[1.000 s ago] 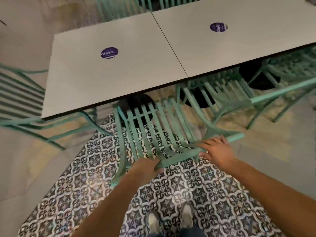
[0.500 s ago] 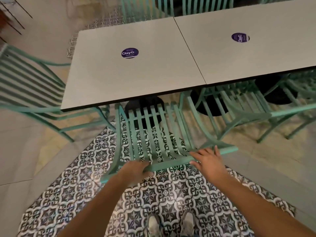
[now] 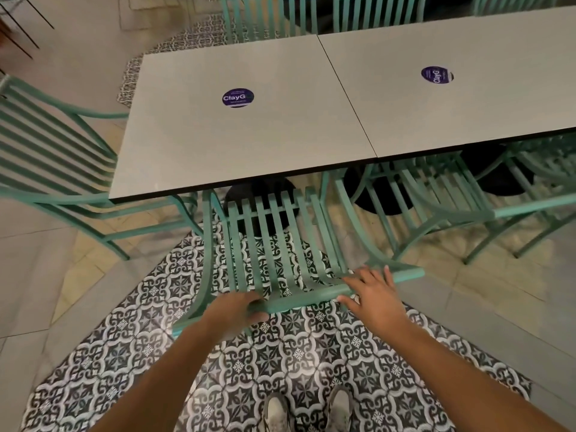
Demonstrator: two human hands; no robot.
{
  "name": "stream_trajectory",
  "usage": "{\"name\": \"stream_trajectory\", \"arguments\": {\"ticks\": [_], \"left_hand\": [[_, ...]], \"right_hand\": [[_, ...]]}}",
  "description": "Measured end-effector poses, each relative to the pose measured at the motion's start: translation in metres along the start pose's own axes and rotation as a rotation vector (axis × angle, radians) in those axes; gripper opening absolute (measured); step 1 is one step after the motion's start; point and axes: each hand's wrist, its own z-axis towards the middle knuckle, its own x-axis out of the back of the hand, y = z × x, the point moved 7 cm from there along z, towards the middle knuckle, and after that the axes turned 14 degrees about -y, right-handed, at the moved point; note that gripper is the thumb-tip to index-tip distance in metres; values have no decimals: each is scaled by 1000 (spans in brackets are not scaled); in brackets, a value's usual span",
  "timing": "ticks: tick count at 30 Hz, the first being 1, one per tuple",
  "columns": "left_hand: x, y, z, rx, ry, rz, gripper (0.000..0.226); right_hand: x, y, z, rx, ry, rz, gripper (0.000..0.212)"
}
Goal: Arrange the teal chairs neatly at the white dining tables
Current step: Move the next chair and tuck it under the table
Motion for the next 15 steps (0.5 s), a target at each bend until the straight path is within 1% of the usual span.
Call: {"name": "stream_trajectory", "arguments": {"ticks": [2,3,4,5,6,7,8,9,10,12,13,15], "left_hand": [[3,-20,-5,16,52,-193,22],[8,-33,-11,51,121,-290,21],[13,-47,-20,113,217,-383,21],[17,-61,-31,186,329,-457,21],[19,-75,-45,278,442,-508,22],[17,-88,-58,378,534,-555,26],[9,-103,-69,478,570,-634,32],[-5,-115,-74,553,557,-783,36],[-24,-122,-75,581,511,-1029,37],[-55,-113,-66,496,390,-1591,31],[-61,-106,-63,444,374,-1785,26],[-61,-97,-60,373,420,-1973,16]], "right_hand": [[4,15,-3,-75,70,90,60],[11,25,-6,-135,142,169,60],[19,38,-13,-217,238,309,61],[25,55,-20,-318,324,527,63],[24,71,-26,-428,371,789,67],[18,86,-27,-526,384,1032,69],[8,95,-25,-593,369,1239,69],[-2,100,-20,-632,333,1412,64],[-10,100,-15,-641,295,1551,56],[-23,98,-4,-645,248,1717,45],[-26,97,1,-652,229,1754,43],[-26,95,5,-661,216,1764,41]]}}
